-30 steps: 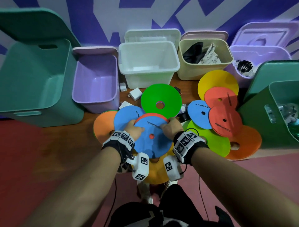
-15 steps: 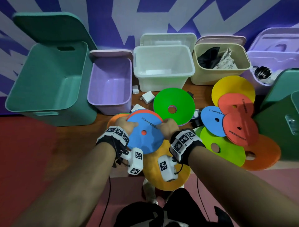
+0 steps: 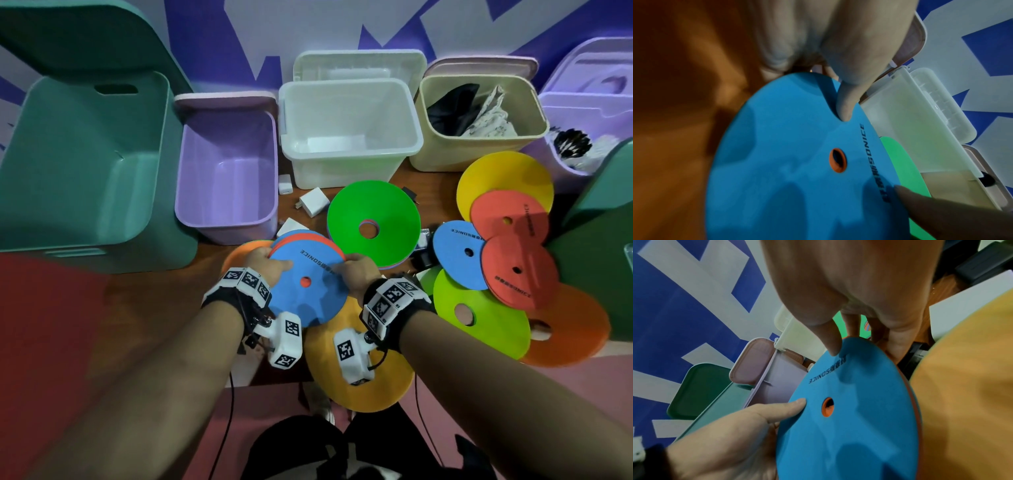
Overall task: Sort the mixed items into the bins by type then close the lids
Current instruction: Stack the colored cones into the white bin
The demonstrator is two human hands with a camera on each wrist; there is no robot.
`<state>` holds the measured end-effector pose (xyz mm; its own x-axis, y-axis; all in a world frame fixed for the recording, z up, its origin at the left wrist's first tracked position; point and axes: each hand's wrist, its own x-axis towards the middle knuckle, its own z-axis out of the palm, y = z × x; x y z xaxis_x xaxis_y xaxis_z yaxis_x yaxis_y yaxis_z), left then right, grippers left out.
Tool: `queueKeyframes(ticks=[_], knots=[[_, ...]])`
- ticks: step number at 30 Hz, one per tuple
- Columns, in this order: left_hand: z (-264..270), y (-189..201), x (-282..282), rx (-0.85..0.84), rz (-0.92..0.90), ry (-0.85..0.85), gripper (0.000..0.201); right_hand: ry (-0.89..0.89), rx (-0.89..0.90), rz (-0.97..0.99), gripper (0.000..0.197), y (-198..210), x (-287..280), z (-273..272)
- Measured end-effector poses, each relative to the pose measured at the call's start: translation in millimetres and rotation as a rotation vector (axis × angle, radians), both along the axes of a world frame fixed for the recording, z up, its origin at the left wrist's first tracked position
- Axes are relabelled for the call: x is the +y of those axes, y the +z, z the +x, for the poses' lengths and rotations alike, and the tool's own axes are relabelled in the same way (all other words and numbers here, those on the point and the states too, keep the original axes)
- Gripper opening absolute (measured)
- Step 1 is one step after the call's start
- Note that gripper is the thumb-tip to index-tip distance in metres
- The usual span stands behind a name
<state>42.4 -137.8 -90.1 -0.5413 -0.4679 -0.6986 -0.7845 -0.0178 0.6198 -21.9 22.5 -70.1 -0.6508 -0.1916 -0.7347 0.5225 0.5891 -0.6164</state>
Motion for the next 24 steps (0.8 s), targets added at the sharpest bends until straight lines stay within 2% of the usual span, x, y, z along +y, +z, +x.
queueKeyframes(ticks=[2, 4, 7, 9, 10, 12, 17, 20, 22, 24], knots=[[0.7, -0.8, 0.4, 0.012, 0.001, -0.009, 0.029, -0.043, -0.002, -0.027, 0.021, -2.2, -1.6, 1.2], [-0.8, -2.5, -1.8, 0.009, 0.011, 0.001, 0.026, -0.08, -0.002, -0.022, 0.003, -4.7, -3.5, 0.2], [0.3, -7.6, -4.1, 0.003, 0.015, -0.011, 0.028, -0.122, -0.035, -0.05, 0.006, -14.8, -2.6, -1.8], [0.6, -8.8, -6.1, 0.004, 0.015, 0.002, 0.031, -0.149, -0.089, -0.078, 0.028, -21.6, -1.5, -3.3], [0.5, -8.7, -6.6, 0.002, 0.015, 0.005, 0.031, -0.166, -0.105, -0.094, 0.03, -21.7, -1.9, -3.1], [1.0, -10.3, -7.8, 0.002, 0.014, 0.007, 0.031, -0.183, -0.111, -0.094, 0.022, -20.8, -2.0, -2.7], [1.9, -8.3, -12.2, 0.023, 0.005, 0.005, 0.03, -0.215, -0.13, -0.176, 0.029, -10.1, -0.6, -3.0], [2.9, -2.6, -14.9, 0.047, 0.028, 0.018, 0.03, -0.174, -0.118, -0.221, 0.021, -7.6, 0.7, -3.8], [3.3, 1.6, -17.3, 0.079, 0.059, 0.028, 0.024, -0.153, -0.101, -0.252, 0.014, -4.4, 2.1, -4.7], [2.7, 8.2, -18.2, 0.097, 0.086, 0.043, 0.014, -0.151, -0.095, -0.3, 0.018, 2.9, 4.9, -5.5]])
